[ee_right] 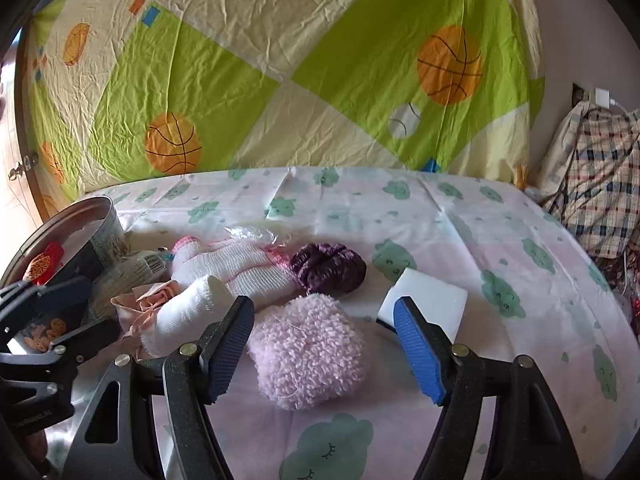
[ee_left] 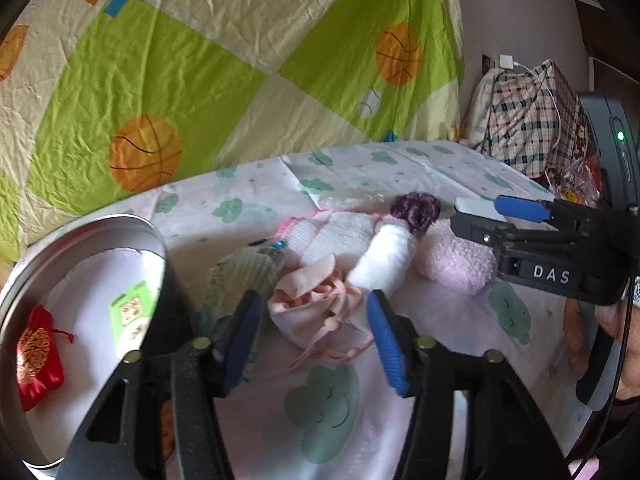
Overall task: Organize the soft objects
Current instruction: 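Grasp the pink sock with the left tool while the right tool grasps the pink puff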
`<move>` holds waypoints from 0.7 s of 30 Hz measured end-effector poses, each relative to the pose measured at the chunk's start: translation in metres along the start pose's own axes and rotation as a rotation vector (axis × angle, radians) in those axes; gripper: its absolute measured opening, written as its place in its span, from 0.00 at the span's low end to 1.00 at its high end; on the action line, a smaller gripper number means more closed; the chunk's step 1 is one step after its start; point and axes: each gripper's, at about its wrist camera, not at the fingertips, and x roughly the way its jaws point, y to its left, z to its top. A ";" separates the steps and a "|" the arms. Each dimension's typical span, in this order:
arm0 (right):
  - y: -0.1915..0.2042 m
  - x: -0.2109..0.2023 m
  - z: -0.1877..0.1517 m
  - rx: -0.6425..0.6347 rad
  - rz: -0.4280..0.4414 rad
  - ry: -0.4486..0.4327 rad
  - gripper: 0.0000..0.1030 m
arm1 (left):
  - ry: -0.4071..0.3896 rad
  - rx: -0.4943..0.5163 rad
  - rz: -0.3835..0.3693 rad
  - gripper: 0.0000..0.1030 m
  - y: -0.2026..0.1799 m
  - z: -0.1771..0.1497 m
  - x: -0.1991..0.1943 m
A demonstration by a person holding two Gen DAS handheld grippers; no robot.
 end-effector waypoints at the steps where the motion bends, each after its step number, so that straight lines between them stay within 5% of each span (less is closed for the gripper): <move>1: -0.002 0.000 0.000 0.009 0.005 0.000 0.72 | 0.015 0.001 -0.006 0.44 -0.001 0.000 0.004; 6: -0.003 0.008 0.000 0.016 0.016 0.042 0.72 | 0.073 0.001 -0.038 0.41 -0.005 0.001 0.018; 10: -0.004 0.013 -0.001 0.023 0.022 0.066 0.72 | 0.133 -0.010 -0.102 0.29 -0.006 0.003 0.033; 21: -0.004 0.027 -0.004 0.034 0.028 0.132 0.65 | 0.098 -0.034 -0.130 0.07 -0.003 0.006 0.028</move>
